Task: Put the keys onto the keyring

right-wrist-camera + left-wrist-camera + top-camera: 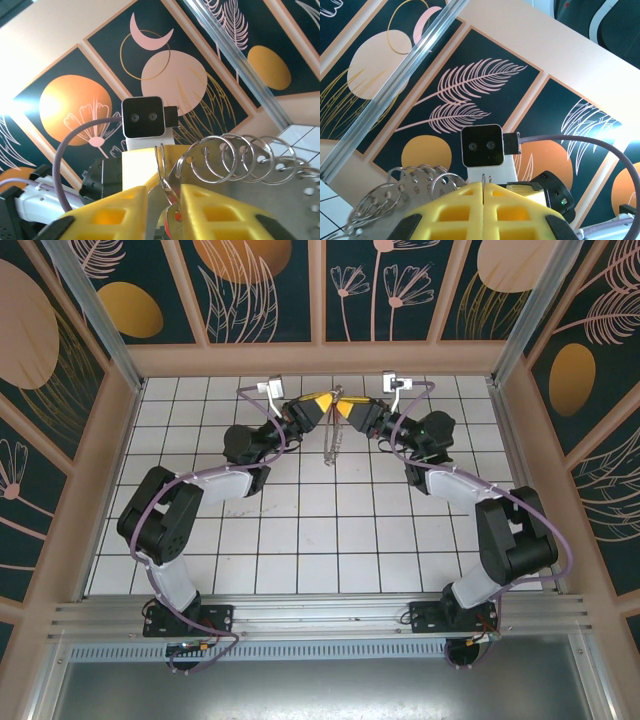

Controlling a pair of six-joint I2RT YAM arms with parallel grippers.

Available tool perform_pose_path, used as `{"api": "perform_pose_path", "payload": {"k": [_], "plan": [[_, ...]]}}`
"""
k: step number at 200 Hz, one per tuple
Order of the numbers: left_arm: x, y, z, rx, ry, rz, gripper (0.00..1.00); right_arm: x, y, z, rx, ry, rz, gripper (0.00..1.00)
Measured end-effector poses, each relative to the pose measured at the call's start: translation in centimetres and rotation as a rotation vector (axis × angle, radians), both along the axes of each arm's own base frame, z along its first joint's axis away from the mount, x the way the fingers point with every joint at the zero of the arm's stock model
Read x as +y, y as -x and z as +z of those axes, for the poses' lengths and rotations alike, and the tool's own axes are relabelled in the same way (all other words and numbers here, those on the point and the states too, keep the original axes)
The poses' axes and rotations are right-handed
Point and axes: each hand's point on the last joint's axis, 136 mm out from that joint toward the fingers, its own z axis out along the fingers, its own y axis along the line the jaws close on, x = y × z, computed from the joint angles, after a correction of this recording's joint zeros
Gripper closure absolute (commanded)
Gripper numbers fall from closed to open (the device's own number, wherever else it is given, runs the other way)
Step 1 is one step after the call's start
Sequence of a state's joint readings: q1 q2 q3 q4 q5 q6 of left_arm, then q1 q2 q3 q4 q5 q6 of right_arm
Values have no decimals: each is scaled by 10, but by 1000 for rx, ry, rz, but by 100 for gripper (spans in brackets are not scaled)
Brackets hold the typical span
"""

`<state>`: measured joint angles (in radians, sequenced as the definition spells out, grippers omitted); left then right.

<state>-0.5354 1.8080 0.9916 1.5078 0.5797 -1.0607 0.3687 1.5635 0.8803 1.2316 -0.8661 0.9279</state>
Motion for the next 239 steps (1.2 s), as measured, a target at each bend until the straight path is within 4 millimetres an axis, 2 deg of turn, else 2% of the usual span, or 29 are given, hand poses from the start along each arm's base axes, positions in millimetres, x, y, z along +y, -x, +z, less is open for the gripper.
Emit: {"api": "perform_pose_path", "payload": {"k": [23, 107, 192, 199, 222, 239], "plan": [[0, 0, 0, 0, 1, 2, 100, 0, 0, -1, 7, -1, 5, 100], [1, -1, 0, 3, 1, 2, 100, 3, 3, -3, 15, -1, 14, 100], [5, -3, 1, 7, 9, 1, 100, 14, 5, -6, 14, 26, 26, 100], [5, -3, 1, 8, 9, 0, 100, 14, 4, -7, 17, 32, 24, 96], [4, -4, -2, 18, 6, 0, 100, 15, 3, -13, 31, 61, 17, 74], [4, -5, -2, 19, 9, 5, 100, 16, 3, -19, 43, 86, 11, 64]]}}
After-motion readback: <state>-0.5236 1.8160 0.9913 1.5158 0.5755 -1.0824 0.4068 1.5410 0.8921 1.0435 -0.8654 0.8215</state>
